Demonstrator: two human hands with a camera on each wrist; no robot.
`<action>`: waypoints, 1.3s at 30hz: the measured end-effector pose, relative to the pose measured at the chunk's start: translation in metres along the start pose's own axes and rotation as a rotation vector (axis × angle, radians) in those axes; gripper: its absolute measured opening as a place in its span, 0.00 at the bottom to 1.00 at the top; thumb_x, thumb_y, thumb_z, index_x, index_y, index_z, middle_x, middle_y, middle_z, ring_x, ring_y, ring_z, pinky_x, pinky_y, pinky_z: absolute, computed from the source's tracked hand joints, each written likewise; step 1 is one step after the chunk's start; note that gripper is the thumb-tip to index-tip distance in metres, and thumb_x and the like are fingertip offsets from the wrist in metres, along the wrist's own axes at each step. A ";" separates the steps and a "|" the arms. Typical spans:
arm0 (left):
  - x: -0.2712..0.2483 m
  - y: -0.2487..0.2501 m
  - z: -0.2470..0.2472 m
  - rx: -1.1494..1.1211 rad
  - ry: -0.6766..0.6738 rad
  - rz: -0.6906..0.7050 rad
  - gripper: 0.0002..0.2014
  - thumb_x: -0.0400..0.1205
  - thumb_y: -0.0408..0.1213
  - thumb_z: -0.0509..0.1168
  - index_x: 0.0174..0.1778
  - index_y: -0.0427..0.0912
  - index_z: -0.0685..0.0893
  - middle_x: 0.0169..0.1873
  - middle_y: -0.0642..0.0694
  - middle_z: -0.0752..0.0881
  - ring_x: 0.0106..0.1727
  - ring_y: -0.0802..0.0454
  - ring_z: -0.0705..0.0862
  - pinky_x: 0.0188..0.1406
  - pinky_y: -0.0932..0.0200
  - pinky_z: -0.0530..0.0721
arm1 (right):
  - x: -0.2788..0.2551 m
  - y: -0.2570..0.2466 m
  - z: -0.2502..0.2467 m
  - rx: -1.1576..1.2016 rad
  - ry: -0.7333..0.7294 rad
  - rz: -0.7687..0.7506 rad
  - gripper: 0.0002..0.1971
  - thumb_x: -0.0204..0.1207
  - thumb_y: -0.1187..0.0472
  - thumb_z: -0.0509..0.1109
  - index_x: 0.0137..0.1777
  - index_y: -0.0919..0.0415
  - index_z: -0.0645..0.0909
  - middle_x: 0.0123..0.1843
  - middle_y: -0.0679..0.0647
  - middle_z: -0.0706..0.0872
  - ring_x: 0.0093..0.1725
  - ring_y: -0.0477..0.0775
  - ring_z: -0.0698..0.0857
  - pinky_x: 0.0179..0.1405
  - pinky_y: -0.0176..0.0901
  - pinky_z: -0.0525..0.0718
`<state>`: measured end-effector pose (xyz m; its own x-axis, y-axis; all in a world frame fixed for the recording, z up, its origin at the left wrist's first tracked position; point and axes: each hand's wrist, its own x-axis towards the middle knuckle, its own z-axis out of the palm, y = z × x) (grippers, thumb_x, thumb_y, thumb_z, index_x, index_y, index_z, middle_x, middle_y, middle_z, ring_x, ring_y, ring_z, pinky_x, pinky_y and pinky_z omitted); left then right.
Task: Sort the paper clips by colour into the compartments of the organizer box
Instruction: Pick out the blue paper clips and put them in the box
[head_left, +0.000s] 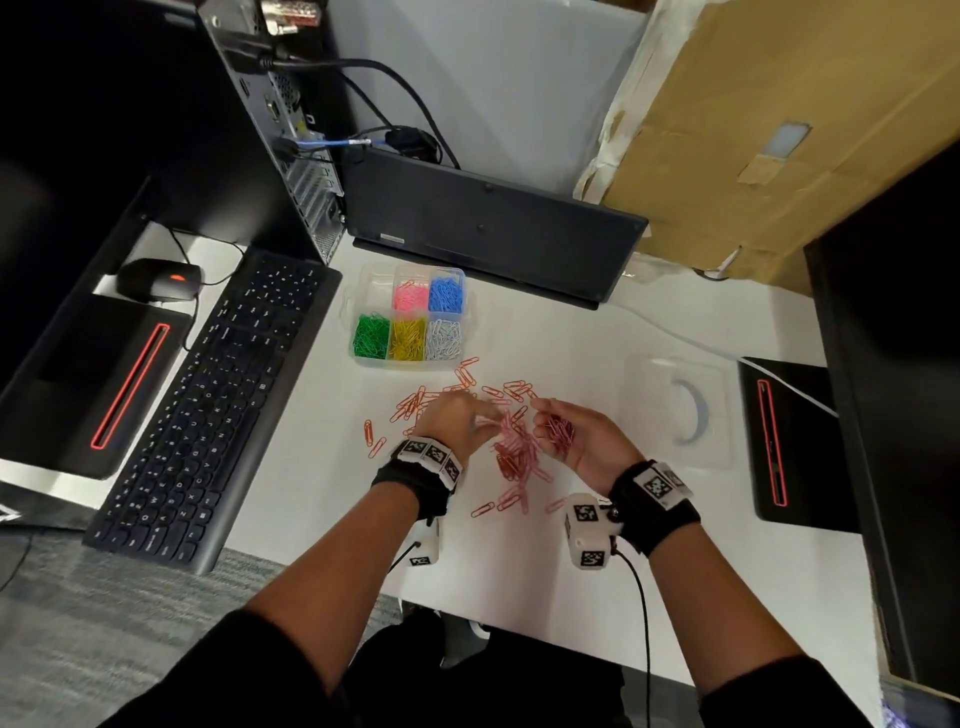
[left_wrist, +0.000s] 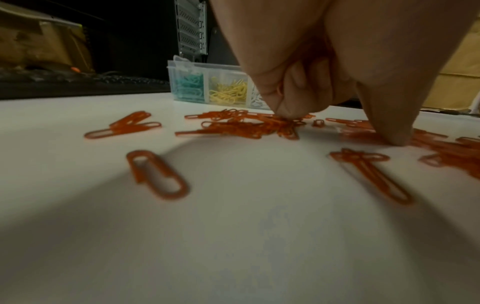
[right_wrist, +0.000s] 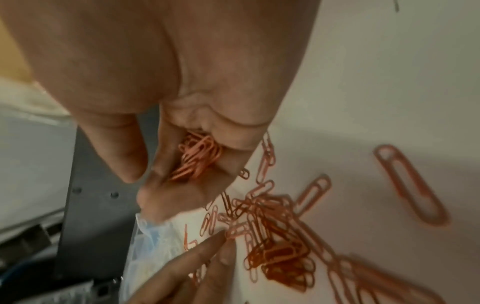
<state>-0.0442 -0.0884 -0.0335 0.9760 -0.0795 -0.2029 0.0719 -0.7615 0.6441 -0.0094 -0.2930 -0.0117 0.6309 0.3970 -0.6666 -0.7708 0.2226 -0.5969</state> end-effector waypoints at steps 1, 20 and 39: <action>0.002 0.000 -0.002 0.021 0.007 -0.002 0.08 0.76 0.44 0.75 0.50 0.49 0.92 0.48 0.49 0.91 0.45 0.53 0.85 0.55 0.56 0.83 | 0.005 -0.002 0.001 -0.090 0.024 -0.029 0.12 0.80 0.62 0.70 0.58 0.69 0.86 0.37 0.55 0.85 0.35 0.50 0.81 0.31 0.37 0.82; -0.007 -0.020 -0.018 -0.138 -0.063 -0.089 0.09 0.80 0.49 0.70 0.46 0.48 0.90 0.39 0.57 0.83 0.38 0.61 0.78 0.41 0.68 0.73 | 0.051 0.001 0.029 -1.400 0.266 -0.420 0.08 0.70 0.50 0.80 0.46 0.50 0.89 0.50 0.46 0.91 0.49 0.49 0.87 0.52 0.43 0.85; 0.026 -0.040 -0.127 -0.277 0.167 -0.294 0.07 0.80 0.48 0.69 0.45 0.48 0.86 0.32 0.54 0.84 0.36 0.60 0.81 0.38 0.65 0.80 | 0.014 -0.066 0.091 -0.226 -0.238 0.060 0.15 0.85 0.55 0.54 0.34 0.50 0.65 0.30 0.46 0.57 0.23 0.42 0.55 0.14 0.30 0.56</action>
<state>0.0048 0.0211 0.0290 0.9241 0.2373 -0.2997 0.3817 -0.5331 0.7550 0.0425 -0.2216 0.0591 0.5261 0.6060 -0.5966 -0.7501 0.0001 -0.6613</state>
